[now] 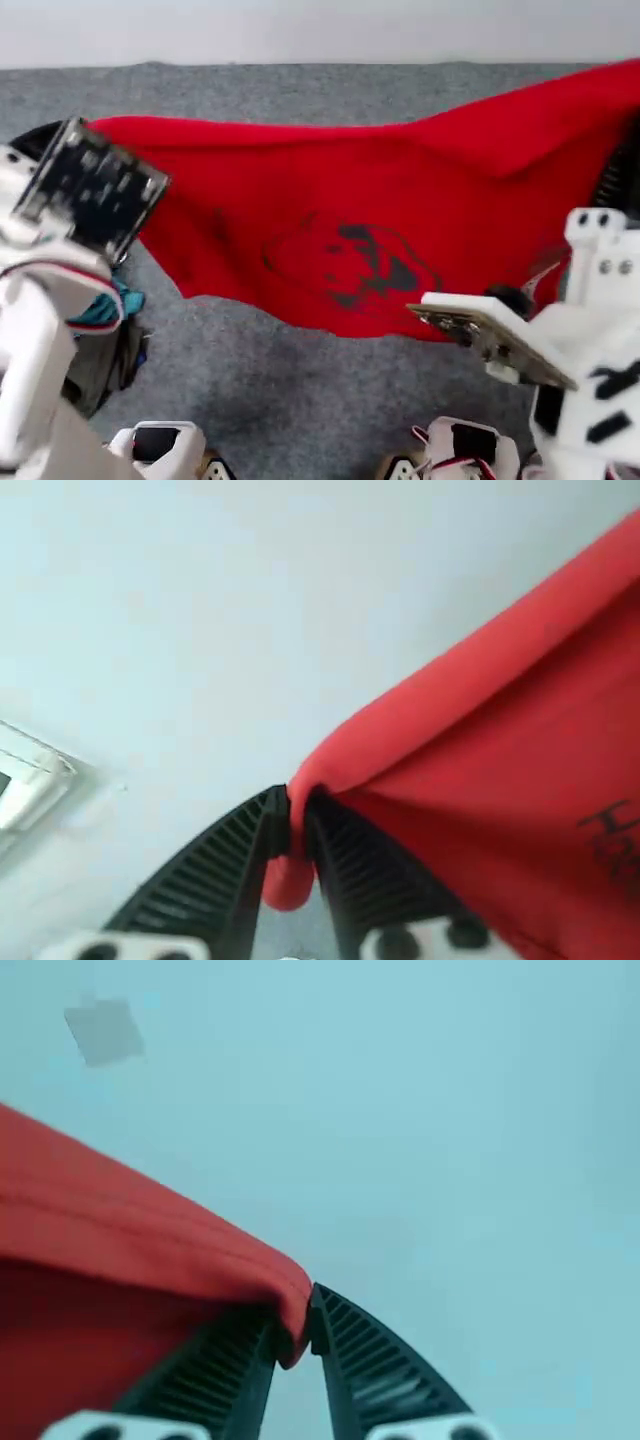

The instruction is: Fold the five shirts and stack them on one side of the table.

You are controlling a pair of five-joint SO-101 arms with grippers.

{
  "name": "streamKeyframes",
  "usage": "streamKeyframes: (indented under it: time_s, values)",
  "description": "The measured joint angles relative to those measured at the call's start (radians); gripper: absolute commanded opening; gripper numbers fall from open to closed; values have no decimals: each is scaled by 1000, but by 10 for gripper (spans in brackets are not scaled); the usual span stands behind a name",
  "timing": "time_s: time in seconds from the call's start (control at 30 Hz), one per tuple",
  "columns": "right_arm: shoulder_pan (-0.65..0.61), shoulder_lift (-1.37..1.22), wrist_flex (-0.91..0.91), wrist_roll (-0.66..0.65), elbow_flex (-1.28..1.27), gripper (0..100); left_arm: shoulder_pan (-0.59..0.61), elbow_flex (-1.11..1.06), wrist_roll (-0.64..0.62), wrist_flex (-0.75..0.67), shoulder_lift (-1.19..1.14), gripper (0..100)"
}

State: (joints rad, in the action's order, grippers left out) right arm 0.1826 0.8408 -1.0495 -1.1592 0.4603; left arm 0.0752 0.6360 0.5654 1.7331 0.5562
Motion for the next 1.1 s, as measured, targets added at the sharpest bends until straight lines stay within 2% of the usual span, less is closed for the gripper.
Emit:
streamKeyframes:
  time_s: [0.13, 0.3, 0.5, 0.73, 0.87, 1.1]
  values:
    - [48, 71, -46, 2, 0, 11, 0, 57, 21, 2, 51, 13]
    - [60, 146, -86, 2, 0, 11, 0, 20, 97, 2, 186, 13]
    - [60, 192, -91, 2, 2, 11, 0, -133, 181, 2, 364, 13]
    - [66, 190, -91, 2, -94, 11, 0, -405, 195, -11, 440, 13]
    - [66, 190, -91, 2, -215, 11, 0, -583, 193, -106, 439, 13]
    - [-8, 94, -66, 2, -462, 10, 0, -953, 181, -423, 431, 13]
